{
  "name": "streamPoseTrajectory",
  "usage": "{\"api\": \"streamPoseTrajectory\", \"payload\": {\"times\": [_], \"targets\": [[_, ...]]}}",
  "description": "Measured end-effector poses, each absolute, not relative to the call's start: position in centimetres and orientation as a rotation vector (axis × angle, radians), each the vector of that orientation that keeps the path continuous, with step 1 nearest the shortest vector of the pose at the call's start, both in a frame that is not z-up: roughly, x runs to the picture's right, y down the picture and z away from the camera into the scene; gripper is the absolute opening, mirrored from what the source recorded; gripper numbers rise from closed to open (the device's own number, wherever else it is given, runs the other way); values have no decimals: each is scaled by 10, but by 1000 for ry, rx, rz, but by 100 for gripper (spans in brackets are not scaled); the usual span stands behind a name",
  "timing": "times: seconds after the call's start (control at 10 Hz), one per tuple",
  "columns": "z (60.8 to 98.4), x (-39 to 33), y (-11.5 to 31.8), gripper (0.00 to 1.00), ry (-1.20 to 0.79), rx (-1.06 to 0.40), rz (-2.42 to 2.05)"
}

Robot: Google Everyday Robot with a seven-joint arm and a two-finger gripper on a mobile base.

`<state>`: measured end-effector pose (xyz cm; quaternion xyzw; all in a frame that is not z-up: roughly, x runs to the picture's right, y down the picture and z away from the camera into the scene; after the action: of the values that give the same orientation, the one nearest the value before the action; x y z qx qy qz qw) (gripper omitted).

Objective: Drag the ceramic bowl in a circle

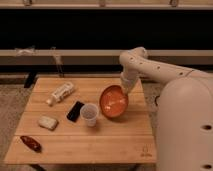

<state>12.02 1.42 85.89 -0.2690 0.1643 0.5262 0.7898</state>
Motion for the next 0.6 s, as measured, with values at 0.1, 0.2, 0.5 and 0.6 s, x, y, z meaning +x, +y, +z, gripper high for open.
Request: {"api": "streamPoseTrajectory", "payload": {"times": [0.1,0.2,0.5,0.6], "targets": [[869,106,7,0,342,-574,1114],[875,98,3,0,334,-574,1106],[901,78,-22,0,316,-554,1099],[909,82,-29,0,322,-544,1108]]}}
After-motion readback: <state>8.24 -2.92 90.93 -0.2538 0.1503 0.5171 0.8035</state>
